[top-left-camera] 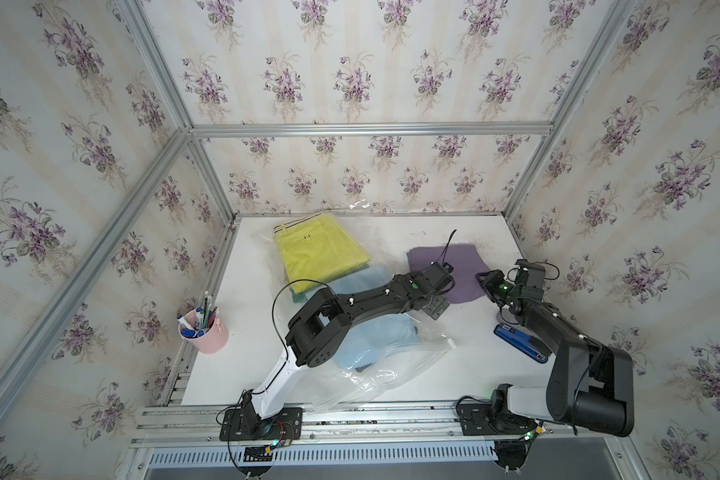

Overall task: Take the trousers out of the vacuum bag
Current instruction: Place the trousers at the center of the board.

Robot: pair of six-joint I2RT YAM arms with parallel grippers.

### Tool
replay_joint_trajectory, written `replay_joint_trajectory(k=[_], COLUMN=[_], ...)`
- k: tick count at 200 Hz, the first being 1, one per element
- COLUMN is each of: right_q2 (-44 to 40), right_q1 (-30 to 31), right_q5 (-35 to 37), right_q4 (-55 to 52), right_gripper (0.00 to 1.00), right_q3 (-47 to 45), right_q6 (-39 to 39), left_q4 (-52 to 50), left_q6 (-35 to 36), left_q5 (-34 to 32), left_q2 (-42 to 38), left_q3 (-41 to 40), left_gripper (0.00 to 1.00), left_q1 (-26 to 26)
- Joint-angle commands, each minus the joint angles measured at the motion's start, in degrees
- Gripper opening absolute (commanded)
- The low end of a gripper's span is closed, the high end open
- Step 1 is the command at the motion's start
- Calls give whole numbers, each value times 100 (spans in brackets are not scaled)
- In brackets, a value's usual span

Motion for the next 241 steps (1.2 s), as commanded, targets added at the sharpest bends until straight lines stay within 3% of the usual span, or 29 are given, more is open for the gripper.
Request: replay_joint_trajectory(k=[1, 14, 37, 67, 89, 126, 183, 241], right_q2=[-205, -347, -562, -841, -1035, -1071, -1106, -761], right_q1=[1, -4, -2, 42, 210, 1445, 2695, 3018], right_q5=[704, 1049, 1587, 2000, 1828, 2451, 2892, 2764], right_q4=[-560, -801, -1149, -1305, -1161, -1102, -991, -1222], right_gripper=[57, 73, 85, 87, 88, 89, 89, 89], right_q3=[63, 104, 181, 241, 183, 137, -435, -631], right_q6=[-314, -421, -716, -1288, -1395, -1608, -1527, -1071], left_q4=[-31, -85, -345, -382, -335, -253, -248, -587], left_q6=[-229, -300, -518, -747, -911, -1343, -2117, -2507], left_q5=[128, 194, 287, 516, 705, 1015, 481, 105], left_q2=[-545, -914, -1532, -2506, -3120, -4155, -5979, -7078], left_q3=[-364, -581, -796, -1392, -1934, -2999, -4690, -5470], left_gripper=[100, 100, 100, 100, 100, 100, 100, 100], left_q1=[-82, -120, -151, -171, -170, -178, -221, -329])
